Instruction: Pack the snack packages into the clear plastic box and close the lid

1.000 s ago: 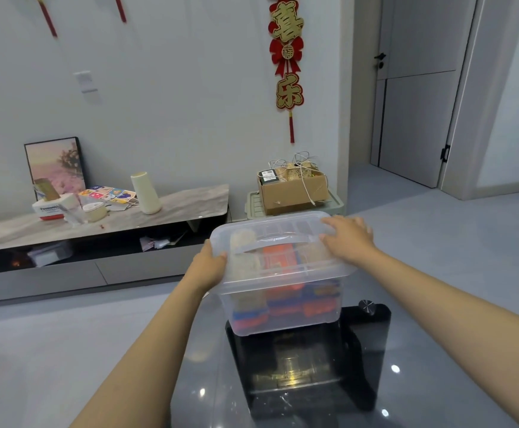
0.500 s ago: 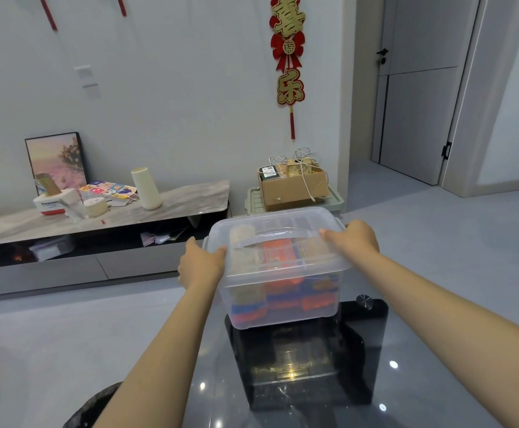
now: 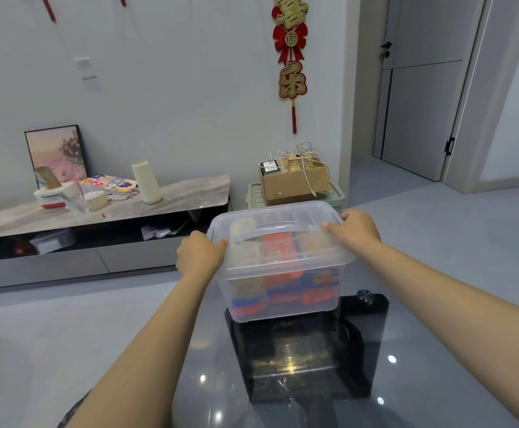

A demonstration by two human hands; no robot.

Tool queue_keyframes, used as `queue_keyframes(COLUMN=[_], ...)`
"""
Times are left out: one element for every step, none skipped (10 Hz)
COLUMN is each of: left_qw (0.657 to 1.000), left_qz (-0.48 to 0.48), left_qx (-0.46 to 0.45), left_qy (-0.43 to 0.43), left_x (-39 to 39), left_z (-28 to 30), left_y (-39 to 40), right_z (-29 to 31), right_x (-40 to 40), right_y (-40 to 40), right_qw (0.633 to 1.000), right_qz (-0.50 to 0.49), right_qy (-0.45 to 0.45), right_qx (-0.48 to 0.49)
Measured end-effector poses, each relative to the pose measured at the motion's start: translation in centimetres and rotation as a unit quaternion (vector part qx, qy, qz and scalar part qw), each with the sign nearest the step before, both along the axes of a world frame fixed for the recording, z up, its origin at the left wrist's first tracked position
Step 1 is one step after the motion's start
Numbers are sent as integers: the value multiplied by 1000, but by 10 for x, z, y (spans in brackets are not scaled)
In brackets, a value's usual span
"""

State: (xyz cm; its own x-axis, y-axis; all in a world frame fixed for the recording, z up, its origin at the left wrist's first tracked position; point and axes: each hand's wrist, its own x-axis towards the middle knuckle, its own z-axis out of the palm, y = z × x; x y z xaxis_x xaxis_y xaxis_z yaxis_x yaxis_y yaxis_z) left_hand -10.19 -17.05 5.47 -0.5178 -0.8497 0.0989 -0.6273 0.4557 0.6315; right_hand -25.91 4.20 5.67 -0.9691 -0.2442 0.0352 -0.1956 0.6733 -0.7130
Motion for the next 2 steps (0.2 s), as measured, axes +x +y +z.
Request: queue_keyframes(left_qw=[999, 994], left_qz=[-13, -46], left_qx=[-25, -99], left_qy=[-27, 4], left_x=[-2, -11], left_z=[4, 11], left_y=[-2, 7], right_z=[1, 4], right_x=[-3, -6], right_y=[2, -4], right_qw=[999, 996], right_qz=[-3, -23], right_qy=[10, 76], right_qx=[33, 32])
